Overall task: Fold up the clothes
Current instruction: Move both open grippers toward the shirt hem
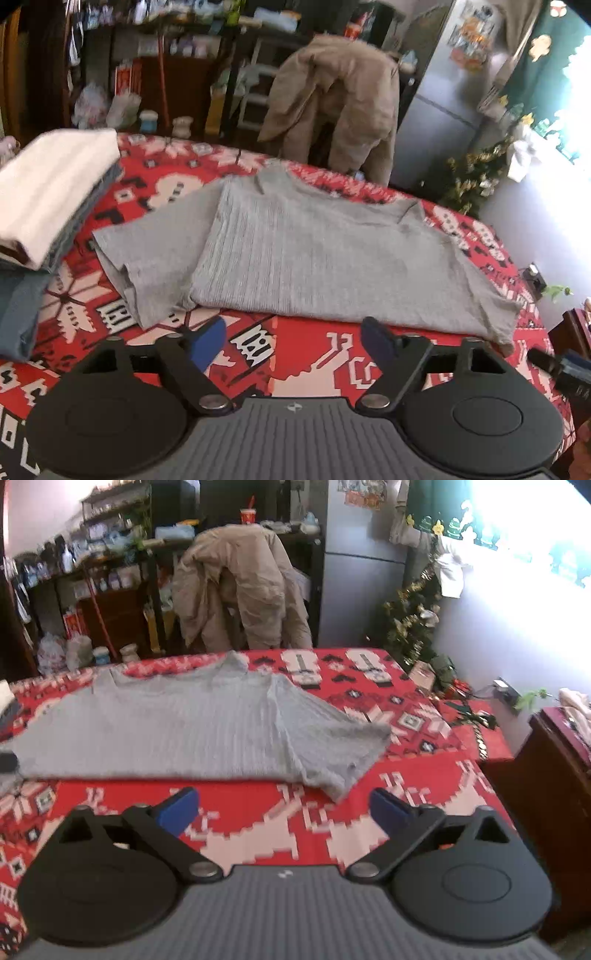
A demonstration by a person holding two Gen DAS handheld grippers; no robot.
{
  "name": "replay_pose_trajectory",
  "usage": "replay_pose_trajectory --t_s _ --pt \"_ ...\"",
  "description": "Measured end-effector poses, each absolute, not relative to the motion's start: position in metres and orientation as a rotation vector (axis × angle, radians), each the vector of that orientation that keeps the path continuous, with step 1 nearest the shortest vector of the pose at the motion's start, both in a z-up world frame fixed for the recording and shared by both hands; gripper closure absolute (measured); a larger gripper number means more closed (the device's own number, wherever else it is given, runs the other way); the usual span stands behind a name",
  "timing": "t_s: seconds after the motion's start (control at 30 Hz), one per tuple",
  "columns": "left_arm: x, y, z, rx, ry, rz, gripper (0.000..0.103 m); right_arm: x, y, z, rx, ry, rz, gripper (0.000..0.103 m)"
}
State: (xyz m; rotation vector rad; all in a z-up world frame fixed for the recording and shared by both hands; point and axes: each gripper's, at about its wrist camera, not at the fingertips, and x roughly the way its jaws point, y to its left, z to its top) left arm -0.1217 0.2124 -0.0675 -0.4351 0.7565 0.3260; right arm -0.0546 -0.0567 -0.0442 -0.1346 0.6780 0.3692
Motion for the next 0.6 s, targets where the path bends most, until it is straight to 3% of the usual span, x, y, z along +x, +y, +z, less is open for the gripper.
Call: replay_pose_trajectory --t_s 0.03,0.07,0.1,0.17,0.23,0.6 --pt "-0.117 0.214 -0.071 -0.439 0.767 0.317 0.040 -0.050 -0.058 -0.044 -0.120 0.678 0.376 0.023" --pt "-0.112 0.216 -0.074 -0.444 0.774 0.308 0.046 -0.044 -0.057 -0.045 -0.110 0.678 0.385 0.038" --pt "-0.107 0.217 -0.076 -0.445 0.776 0.303 0.050 -0.036 -0.052 -0.047 -0.110 0.684 0.398 0.063" --pt "-0.096 0.222 -0.080 -0.446 0.771 0.311 0.059 -0.015 -0.041 -0.053 -0.118 0.707 0.421 0.086" --pt "-0.084 0.228 -0.082 -0.452 0.766 0.318 0.063 0.006 -0.029 -0.058 -0.122 0.711 0.444 0.091" --pt "-0.031 0.259 -0.099 -0.449 0.802 0.340 0.063 0.132 0.016 -0.115 -0.083 0.832 0.423 0.099"
